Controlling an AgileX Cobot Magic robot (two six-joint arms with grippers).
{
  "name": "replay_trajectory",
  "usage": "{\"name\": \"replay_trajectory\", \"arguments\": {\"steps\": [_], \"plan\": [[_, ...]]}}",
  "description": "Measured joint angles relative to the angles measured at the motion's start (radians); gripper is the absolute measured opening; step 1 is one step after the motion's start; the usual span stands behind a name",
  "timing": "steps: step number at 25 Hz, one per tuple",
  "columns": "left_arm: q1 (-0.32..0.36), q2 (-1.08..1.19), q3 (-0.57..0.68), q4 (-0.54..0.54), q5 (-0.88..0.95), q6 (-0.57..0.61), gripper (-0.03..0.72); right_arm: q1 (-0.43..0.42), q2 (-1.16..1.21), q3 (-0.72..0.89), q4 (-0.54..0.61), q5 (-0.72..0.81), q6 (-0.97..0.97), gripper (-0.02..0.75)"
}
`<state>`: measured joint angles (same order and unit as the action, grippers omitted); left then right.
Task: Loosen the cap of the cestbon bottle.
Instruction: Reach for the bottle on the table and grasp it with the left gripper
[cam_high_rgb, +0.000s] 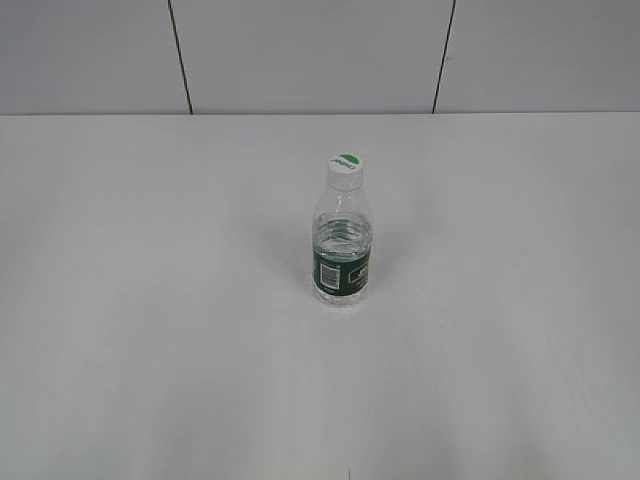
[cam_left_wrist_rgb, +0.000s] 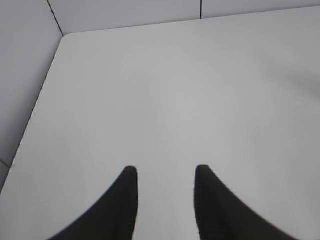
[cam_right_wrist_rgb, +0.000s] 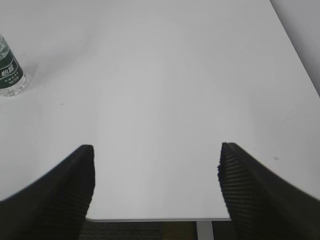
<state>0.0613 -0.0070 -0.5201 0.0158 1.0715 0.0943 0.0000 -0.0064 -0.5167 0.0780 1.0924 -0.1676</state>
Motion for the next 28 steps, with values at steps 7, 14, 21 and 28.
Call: {"name": "replay_trajectory", "arguments": {"steps": [7,14,21,28], "plan": [[0.000,0.000,0.000,0.000,0.000,0.000,0.241,0.000,0.000,0.000,0.000,0.000,0.000,0.589],[0.000,0.000,0.000,0.006,0.000,0.000,0.246,0.000,0.000,0.000,0.000,0.000,0.000,0.589],[0.000,0.000,0.000,0.007,0.000,0.000,0.494,0.000,0.000,0.000,0.000,0.000,0.000,0.589],[0.000,0.000,-0.024,-0.022,-0.141,0.000,0.559,0.000,0.000,0.000,0.000,0.000,0.000,0.589]]}}
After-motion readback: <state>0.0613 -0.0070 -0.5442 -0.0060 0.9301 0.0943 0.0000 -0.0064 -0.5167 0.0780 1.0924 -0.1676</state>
